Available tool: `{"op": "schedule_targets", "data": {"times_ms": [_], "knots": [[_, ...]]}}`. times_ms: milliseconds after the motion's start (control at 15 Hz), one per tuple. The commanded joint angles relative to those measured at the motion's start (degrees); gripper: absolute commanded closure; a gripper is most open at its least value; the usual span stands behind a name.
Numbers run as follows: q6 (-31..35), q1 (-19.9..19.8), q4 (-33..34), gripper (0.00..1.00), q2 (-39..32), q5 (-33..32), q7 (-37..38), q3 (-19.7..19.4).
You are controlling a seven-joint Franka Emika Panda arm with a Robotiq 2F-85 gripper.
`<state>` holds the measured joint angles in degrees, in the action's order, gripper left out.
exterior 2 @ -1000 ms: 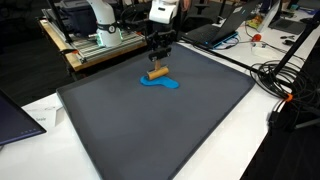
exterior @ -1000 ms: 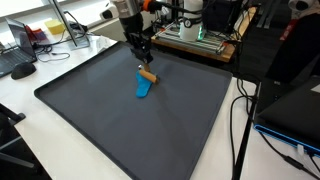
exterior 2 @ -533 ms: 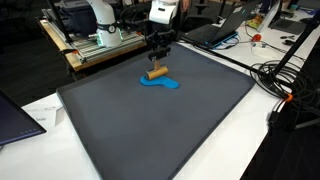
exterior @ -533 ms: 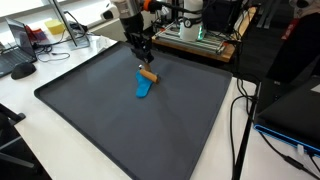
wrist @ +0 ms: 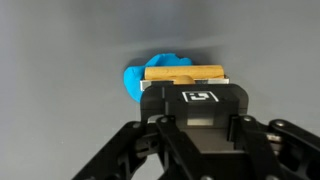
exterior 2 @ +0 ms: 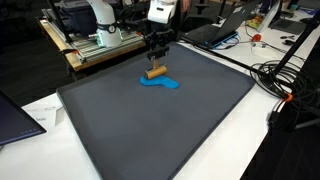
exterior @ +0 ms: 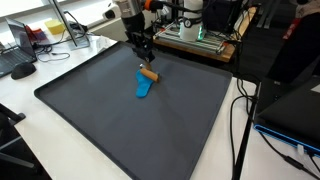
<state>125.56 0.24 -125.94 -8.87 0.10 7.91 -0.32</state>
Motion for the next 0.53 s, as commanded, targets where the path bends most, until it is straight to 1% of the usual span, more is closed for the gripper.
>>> {"op": "schedule_targets", "data": {"times_ms": [0, 467], "knots": [[-0.84, -0.66, -6.65, 0.78, -1.09, -1.52, -1.79, -0.90], [-0.79, -0.70, -7.79, 0.78, -0.38, -1.18, -3.41, -0.81]]}}
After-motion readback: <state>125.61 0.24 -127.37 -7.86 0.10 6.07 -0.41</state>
